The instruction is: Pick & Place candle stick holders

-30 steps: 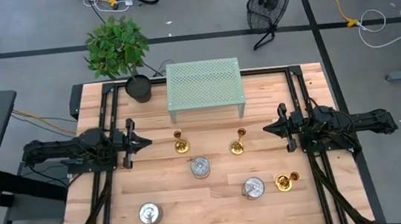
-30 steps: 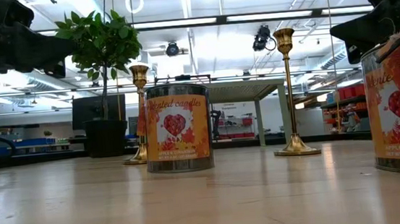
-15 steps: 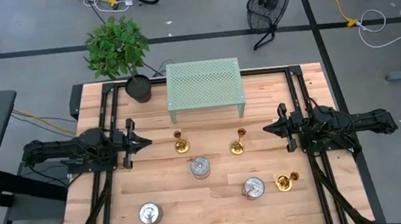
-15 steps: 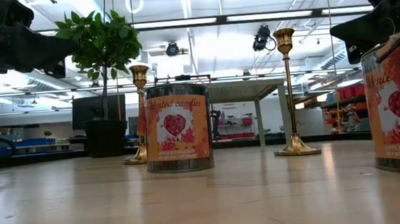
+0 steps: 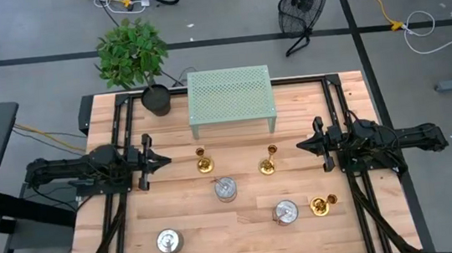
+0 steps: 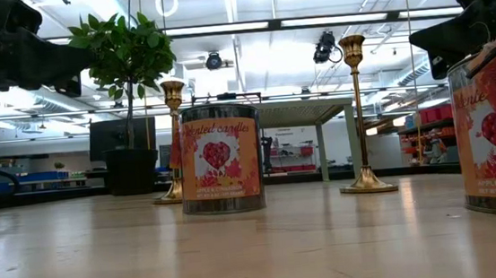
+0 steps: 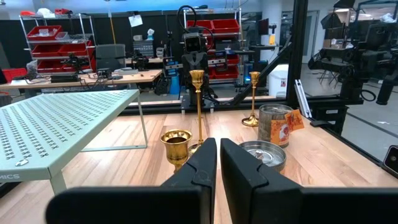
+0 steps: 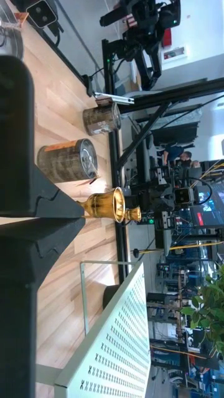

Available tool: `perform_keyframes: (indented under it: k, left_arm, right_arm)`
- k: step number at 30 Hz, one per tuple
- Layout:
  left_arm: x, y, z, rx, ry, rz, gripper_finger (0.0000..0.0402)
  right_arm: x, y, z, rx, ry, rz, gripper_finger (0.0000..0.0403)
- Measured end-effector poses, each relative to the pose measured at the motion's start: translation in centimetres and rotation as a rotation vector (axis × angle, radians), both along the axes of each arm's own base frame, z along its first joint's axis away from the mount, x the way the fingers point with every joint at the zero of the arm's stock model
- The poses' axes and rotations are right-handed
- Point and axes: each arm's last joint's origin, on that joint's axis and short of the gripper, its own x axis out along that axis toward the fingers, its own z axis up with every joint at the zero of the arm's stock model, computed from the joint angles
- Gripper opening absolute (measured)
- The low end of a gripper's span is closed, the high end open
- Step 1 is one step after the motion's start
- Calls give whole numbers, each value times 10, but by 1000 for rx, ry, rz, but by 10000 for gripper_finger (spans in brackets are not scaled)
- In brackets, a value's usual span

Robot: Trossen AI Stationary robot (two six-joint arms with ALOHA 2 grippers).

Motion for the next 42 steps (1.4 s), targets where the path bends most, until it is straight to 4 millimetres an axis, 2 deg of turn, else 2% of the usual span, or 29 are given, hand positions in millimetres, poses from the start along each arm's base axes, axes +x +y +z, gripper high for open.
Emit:
perform_keyframes:
  k: [34, 42]
  left_arm:
    - [0, 0, 1, -2, -11, 9, 30]
    - [-1, 0, 7, -98, -59, -25, 30]
  right_arm:
    - [0, 0, 0, 0, 0, 0, 3]
    - [0, 0, 0, 0, 0, 0, 3]
